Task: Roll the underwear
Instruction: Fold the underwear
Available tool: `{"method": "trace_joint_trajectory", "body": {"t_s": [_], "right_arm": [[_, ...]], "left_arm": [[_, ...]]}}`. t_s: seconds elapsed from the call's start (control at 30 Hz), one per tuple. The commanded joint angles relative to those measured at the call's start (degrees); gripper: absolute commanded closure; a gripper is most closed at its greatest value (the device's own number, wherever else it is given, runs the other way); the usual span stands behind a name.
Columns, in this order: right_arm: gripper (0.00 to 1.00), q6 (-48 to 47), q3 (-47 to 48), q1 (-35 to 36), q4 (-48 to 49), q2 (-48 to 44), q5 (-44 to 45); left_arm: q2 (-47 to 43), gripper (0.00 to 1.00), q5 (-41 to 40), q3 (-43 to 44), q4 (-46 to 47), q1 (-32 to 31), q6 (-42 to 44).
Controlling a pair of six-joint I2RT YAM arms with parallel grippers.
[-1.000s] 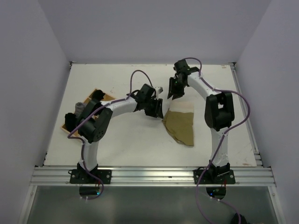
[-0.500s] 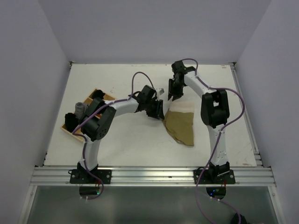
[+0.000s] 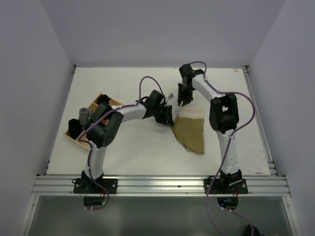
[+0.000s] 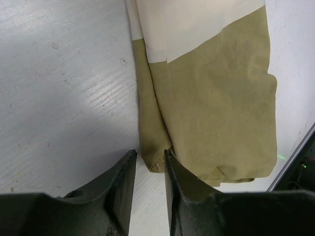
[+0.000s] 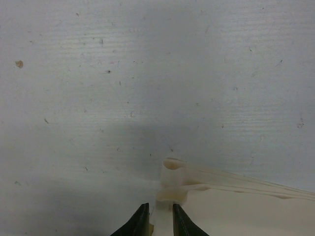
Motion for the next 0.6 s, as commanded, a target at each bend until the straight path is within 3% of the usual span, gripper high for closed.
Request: {"method": "trace_joint_trajectory", "body": {"t_s": [0.0,0.1,0.3,0.4,0.57], "right_arm": [[0.71,0.80,1.85,0.16,-1.84,0.18,1.64],[0.73,0.98,1.68,0.16,-1.49,0.10,1.56],[0.88,1.50,2.90,0.16,-1.22,0.80,1.47],[1.00,1.85,3.69,0.16,-1.58,1.33,1.03],[1.00,2.47,4.84,0.16,-1.75,1.85,1.03]], "left_arm": [[2.27,0.69,-0.43,-0.53,-0.81,-0.47,-0.23],[2.44,0.78,0.01,-0.44,-0.46,-0.56,-0.58],[2.71,1.00,1.24,-0.53,0.77,-0.82,-1.64],[2.45,1.00,1.42,-0.61,1.12,-0.82,-1.81],[2.18,1.00,1.33,-1.14,1.39,-0.91,-1.99]]}}
